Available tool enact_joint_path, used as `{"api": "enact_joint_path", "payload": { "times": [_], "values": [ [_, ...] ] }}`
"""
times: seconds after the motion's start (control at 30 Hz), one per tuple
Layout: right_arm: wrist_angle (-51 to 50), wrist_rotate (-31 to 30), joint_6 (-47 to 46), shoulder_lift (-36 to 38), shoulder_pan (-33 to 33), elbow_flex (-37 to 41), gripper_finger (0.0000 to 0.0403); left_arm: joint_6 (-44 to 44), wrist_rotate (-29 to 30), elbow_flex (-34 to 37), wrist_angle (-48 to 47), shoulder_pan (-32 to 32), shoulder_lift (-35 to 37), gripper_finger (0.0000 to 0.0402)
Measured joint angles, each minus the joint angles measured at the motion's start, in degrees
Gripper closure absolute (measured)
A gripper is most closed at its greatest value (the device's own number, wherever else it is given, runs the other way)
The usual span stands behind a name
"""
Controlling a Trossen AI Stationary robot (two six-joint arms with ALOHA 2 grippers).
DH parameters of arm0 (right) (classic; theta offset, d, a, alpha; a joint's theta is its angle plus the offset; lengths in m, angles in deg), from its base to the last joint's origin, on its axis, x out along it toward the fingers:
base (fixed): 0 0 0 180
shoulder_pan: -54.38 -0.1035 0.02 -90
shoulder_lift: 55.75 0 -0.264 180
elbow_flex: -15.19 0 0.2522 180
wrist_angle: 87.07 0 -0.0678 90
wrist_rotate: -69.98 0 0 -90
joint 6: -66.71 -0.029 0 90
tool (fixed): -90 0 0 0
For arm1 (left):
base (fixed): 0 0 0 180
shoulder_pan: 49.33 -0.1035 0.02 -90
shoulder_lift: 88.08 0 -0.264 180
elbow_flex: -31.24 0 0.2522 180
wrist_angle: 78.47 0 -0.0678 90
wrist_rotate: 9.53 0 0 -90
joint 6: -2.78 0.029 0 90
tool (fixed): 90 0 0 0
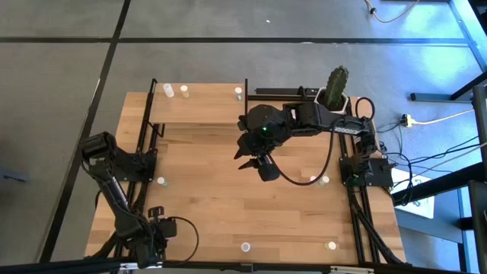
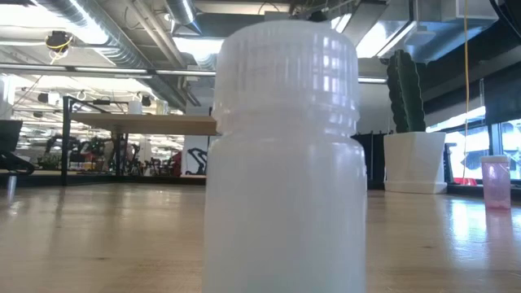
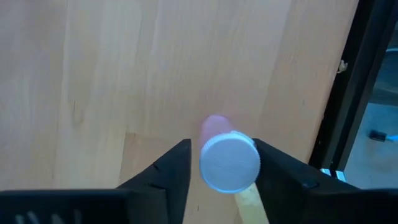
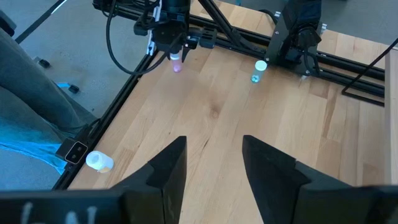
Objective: Pick and place medicine bottles onto shelf by color
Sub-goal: Put the bottom pink pill bottle on the shelf
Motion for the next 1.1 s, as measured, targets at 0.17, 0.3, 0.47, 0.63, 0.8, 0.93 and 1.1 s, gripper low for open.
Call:
{"api": "enact_joint_path", "payload": {
  "times": [0.17,0.3,0.47,0.63,0.8,0.93,1.1],
  "values": [
    [0.00,0.00,0.00,0.00,0.00,0.00,0.0244,-0.31,-0.46,0.00,-0.01,-0.71,0.11,0.0297],
    [-0.02,0.00,0.00,0.14,0.00,0.03,0.0244,-0.24,-1.99,0.01,-0.04,-2.23,0.62,0.0313],
    [-0.33,-0.15,0.00,2.06,0.00,0.09,0.0244,-0.23,-1.71,0.07,-0.83,-4.89,4.28,0.0313],
    [-1.47,-3.35,0.03,3.73,0.00,-0.02,0.0244,1.47,0.21,0.07,-5.37,-8.06,10.66,0.0313],
    [-4.13,-4.82,2.05,4.37,0.56,0.04,0.0244,6.08,0.50,0.04,-12.21,-13.97,17.84,0.0313],
    [-5.05,-5.07,2.93,4.37,1.05,0.04,0.0244,13.50,0.47,0.04,-14.48,-21.44,22.71,0.0313],
    [-5.03,-5.09,3.02,4.37,1.81,0.04,0.0244,26.68,1.42,0.02,-14.49,-32.43,24.96,0.0313]
  ]
}}
